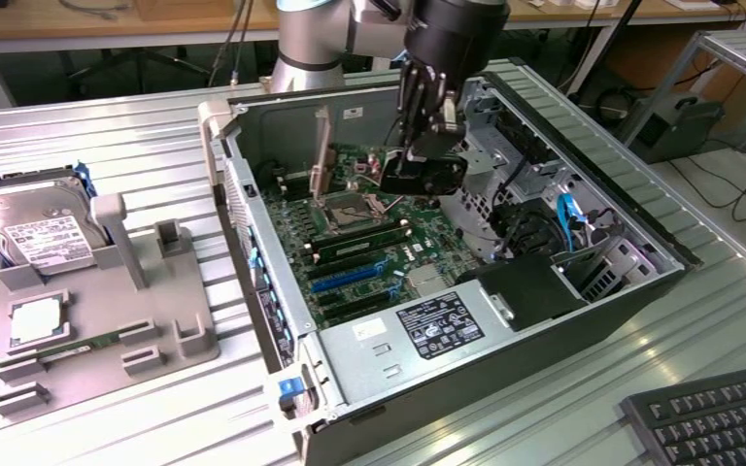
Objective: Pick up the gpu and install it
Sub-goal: 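Insert the gpu into the slot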
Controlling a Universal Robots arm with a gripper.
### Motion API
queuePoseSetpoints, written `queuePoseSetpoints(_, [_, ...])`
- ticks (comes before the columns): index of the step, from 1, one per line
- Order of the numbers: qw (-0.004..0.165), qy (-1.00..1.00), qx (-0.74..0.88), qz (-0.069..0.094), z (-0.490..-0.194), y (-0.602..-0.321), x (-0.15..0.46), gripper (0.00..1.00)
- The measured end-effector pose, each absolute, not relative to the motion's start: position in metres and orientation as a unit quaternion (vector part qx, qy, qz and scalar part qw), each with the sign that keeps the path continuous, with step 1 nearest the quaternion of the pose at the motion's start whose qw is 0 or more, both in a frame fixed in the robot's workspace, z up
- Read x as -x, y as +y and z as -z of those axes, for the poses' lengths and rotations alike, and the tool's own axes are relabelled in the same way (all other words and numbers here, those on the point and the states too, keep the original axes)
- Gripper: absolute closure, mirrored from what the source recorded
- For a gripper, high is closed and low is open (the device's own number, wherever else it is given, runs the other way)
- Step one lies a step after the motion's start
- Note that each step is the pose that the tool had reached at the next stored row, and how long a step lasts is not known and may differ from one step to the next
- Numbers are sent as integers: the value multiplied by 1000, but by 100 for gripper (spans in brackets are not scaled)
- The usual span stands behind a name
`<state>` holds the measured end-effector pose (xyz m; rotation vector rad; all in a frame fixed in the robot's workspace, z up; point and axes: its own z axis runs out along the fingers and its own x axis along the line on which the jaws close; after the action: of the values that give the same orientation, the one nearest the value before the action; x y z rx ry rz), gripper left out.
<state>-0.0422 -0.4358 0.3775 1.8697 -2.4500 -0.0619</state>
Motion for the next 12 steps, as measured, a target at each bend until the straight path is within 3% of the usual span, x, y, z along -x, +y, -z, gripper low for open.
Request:
queuePoseSetpoints(7, [18,-777,-628,34,-374,-444,42,74])
queuePoseSetpoints(12, [17,-765,-643,34,-370,-448,43,74])
